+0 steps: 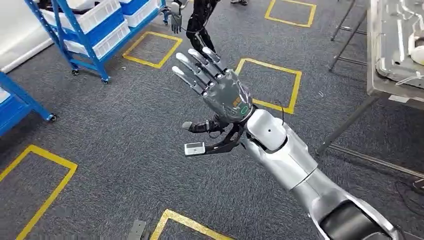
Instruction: Take the parts from the cabinet and place them on the table.
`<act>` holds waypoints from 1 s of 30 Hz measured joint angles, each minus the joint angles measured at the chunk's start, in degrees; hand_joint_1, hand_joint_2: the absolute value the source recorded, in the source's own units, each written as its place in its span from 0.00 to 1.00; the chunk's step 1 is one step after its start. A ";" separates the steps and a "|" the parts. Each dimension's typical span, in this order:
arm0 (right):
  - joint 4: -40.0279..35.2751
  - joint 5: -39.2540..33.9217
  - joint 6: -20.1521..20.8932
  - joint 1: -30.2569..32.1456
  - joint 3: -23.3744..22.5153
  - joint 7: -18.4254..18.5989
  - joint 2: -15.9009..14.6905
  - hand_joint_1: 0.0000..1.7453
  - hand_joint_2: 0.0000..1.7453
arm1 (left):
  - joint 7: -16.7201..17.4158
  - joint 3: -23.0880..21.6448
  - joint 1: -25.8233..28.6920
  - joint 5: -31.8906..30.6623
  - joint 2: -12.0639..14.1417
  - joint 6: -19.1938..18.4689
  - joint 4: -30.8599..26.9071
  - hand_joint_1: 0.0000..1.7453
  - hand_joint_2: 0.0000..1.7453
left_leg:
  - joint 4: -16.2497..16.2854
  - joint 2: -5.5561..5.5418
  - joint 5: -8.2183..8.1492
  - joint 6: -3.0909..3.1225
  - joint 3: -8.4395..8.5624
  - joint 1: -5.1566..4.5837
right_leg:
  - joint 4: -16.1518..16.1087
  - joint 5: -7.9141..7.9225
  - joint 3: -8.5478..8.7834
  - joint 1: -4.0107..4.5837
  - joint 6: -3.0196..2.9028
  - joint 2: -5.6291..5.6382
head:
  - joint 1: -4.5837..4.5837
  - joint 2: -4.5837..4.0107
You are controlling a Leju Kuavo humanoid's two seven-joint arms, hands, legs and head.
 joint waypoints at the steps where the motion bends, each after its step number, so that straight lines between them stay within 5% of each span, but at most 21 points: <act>1: 0.07 0.02 0.00 0.08 0.02 0.00 0.00 0.00 0.00 | 0.00 -0.02 -0.06 -0.11 0.00 0.11 0.00 0.00 0.00 | 4.18 0.45 -1.63 -0.25 -2.05 0.16 | 0.04 -0.12 0.01 0.11 -0.16 -1.03 | 0.02 0.00; 3: 0.11 0.09 -0.07 0.34 0.07 0.15 0.00 0.00 0.00 | 0.28 -0.07 0.10 -0.46 0.00 0.53 0.00 0.00 0.00 | 7.11 0.87 -1.62 -0.69 -3.44 0.50 | 0.21 -0.37 0.00 0.12 -0.06 -2.76 | 0.00 0.00; 4: 0.11 0.09 -0.07 0.49 0.07 0.15 0.00 0.00 0.00 | 0.35 -0.09 0.19 -0.59 0.00 0.74 0.00 0.00 0.00 | 4.61 1.12 0.07 -0.85 -2.13 0.65 | 0.33 -0.54 0.02 0.10 0.08 -3.49 | 0.00 0.00; 6: -0.02 0.15 -0.07 0.74 0.07 0.15 0.00 0.00 0.00 | 0.37 -0.18 0.17 -0.96 0.00 0.94 0.00 0.00 0.00 | -5.34 2.68 4.59 -0.99 3.41 0.83 | 0.89 -1.10 0.12 -0.03 0.52 -4.80 | 0.00 0.00; 7: -0.13 0.15 -0.09 0.87 0.09 0.15 0.00 0.00 0.00 | 0.35 -0.26 0.05 -1.12 -0.02 0.94 0.00 0.00 0.00 | -8.74 5.11 3.91 -0.84 4.96 0.45 | 1.26 -1.46 0.08 0.12 0.96 -5.33 | 0.00 0.00; 8: -0.17 0.15 -0.15 0.99 0.09 0.22 -0.02 0.00 0.00 | 0.24 -0.44 0.00 -1.18 -0.07 0.92 0.00 0.00 0.00 | -8.91 4.56 4.29 -0.03 5.14 0.14 | 1.63 -1.71 -0.12 0.49 1.34 -5.65 | 0.07 0.00; 12: -0.15 0.37 -1.18 2.03 0.44 0.22 0.26 0.00 0.00 | -0.35 -0.48 0.00 -0.70 -0.02 1.12 0.00 0.00 0.00 | -9.12 2.25 4.39 1.43 5.26 0.06 | 1.47 -2.28 0.34 0.20 2.55 -6.99 | 0.11 0.00; 14: -0.15 0.44 -1.38 2.02 0.48 0.15 0.35 0.00 0.00 | -0.33 -0.48 -0.04 -0.24 0.07 1.44 0.00 0.00 0.00 | -9.31 1.47 4.57 2.10 5.21 0.20 | 5.84 -5.37 -1.40 -0.27 2.80 -2.17 | 0.11 0.00; 16: 0.04 0.52 -1.38 2.36 0.50 0.15 0.35 0.00 0.00 | -0.33 -0.48 -0.04 -0.07 0.09 1.55 0.00 0.00 0.00 | -9.30 0.31 4.58 2.39 5.16 0.10 | 14.85 -9.48 -5.79 -0.26 2.84 -0.75 | 0.09 0.00; 18: 0.20 0.61 -1.36 2.91 0.52 0.15 0.26 0.00 0.00 | -0.17 -0.46 0.41 -0.04 0.22 1.71 0.00 0.00 0.00 | -9.27 -1.22 4.57 2.42 5.21 0.03 | 19.25 -9.80 -8.39 -0.28 2.77 -0.54 | 0.11 0.00; 19: 0.24 0.66 -1.36 2.95 0.52 0.15 0.24 0.00 0.00 | -0.15 -0.44 0.68 0.13 0.35 1.88 0.00 0.00 0.00 | -9.21 -1.99 4.58 2.41 5.23 0.03 | 17.58 -8.01 -7.89 -0.29 2.66 -0.46 | 0.11 0.00; 21: 0.13 0.70 -1.38 2.82 0.52 0.15 0.24 0.00 0.00 | -0.09 -0.39 1.01 0.46 0.39 2.05 0.00 0.00 0.00 | -9.02 -3.52 4.56 2.37 5.31 0.05 | 8.49 -2.33 -3.95 -0.35 2.22 0.94 | 0.11 0.00; 22: 0.13 0.70 -1.36 2.77 0.52 0.15 0.22 0.00 0.00 | -0.11 -0.37 1.01 0.50 0.37 2.08 0.00 0.00 0.00 | -8.98 -4.08 4.56 2.26 5.15 0.16 | 4.22 -0.45 -2.23 -0.52 2.04 3.80 | 0.13 0.00; 23: 0.13 0.70 -1.31 2.77 0.52 0.15 0.17 0.00 0.00 | -0.13 -0.33 0.81 0.59 0.37 2.10 0.00 0.00 0.00 | -8.62 -4.79 4.61 1.79 4.80 -0.21 | 2.71 -1.10 -1.65 -0.62 1.80 5.17 | 0.09 0.00; 25: 0.11 0.77 -1.25 2.78 0.55 0.15 0.18 0.00 0.00 | -0.24 -0.26 0.80 0.85 0.39 2.21 0.00 0.00 0.00 | -8.96 -6.11 5.00 0.99 4.36 0.27 | 2.46 -1.31 -1.62 -0.29 1.76 4.13 | 0.11 0.00; 27: 0.02 0.76 -1.16 2.63 0.66 0.13 0.42 0.00 0.00 | -0.37 -0.02 0.99 0.96 0.44 2.23 0.00 0.00 0.00 | -9.44 -7.50 5.38 0.05 4.21 0.10 | 1.77 -0.94 -1.19 -0.63 1.07 2.77 | 0.09 0.00; 29: -0.07 0.76 -1.09 2.53 0.81 0.13 0.72 0.00 0.00 | -0.44 0.07 0.97 0.98 0.48 2.34 0.00 0.00 0.00 | -6.25 -1.43 2.92 -0.09 2.98 -0.19 | 1.02 -0.63 -0.56 -0.62 0.36 1.25 | -0.02 0.00; 30: -0.04 0.79 -1.09 2.50 0.83 0.15 0.72 0.00 0.00 | -0.50 0.07 0.73 0.98 0.48 2.36 0.00 0.00 0.00 | -2.10 0.01 0.63 -0.40 1.09 -0.09 | 1.01 -0.69 -0.48 -0.35 0.11 0.26 | 0.02 0.00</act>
